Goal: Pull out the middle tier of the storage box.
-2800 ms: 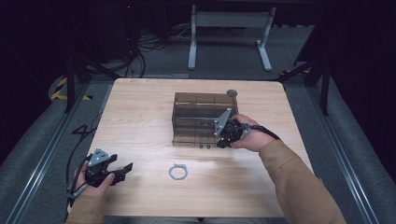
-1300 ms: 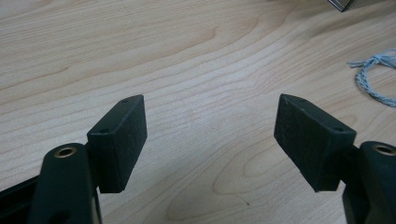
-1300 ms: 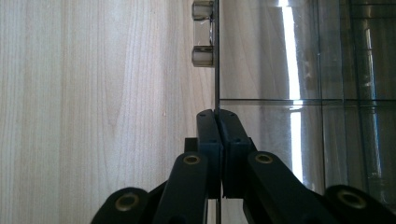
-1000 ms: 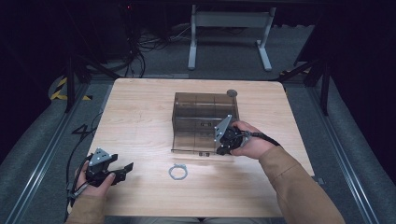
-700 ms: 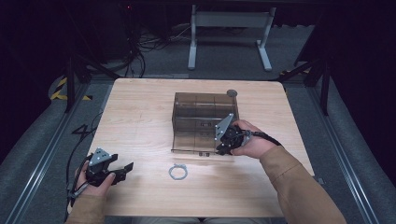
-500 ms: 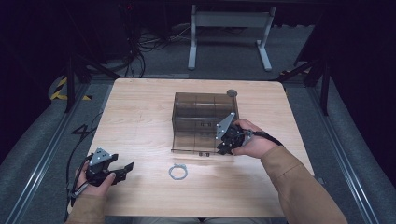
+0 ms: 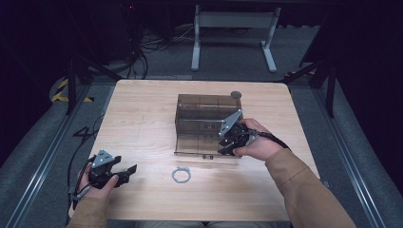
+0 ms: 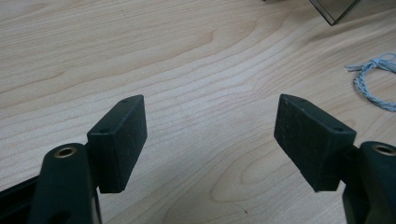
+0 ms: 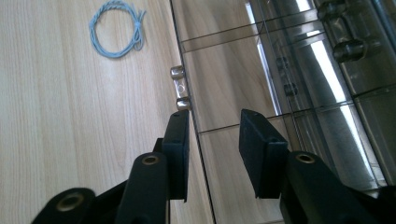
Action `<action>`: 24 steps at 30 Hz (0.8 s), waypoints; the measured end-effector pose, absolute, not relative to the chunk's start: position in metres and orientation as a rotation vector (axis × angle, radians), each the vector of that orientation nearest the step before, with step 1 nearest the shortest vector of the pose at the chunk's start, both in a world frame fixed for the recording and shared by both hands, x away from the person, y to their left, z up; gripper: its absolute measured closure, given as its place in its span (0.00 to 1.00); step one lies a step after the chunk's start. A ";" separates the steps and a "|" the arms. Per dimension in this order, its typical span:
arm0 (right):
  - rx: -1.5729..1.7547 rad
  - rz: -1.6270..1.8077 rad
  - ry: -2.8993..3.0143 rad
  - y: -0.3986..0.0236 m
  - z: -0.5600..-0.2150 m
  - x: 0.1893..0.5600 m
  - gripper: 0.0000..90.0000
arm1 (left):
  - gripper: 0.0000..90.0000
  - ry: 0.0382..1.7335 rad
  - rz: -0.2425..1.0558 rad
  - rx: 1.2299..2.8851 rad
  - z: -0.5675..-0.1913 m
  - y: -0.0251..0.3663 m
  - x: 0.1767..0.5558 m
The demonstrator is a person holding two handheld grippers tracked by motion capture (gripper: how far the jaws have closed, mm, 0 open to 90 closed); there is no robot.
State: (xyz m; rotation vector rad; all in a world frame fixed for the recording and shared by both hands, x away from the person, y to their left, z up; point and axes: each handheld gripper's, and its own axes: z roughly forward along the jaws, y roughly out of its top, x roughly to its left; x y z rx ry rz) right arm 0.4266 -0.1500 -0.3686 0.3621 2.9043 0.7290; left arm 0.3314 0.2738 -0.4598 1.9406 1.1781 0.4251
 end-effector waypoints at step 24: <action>0.460 0.793 2.875 -0.114 -0.358 0.409 0.68 | 0.29 1.174 0.428 1.941 -0.460 0.273 0.331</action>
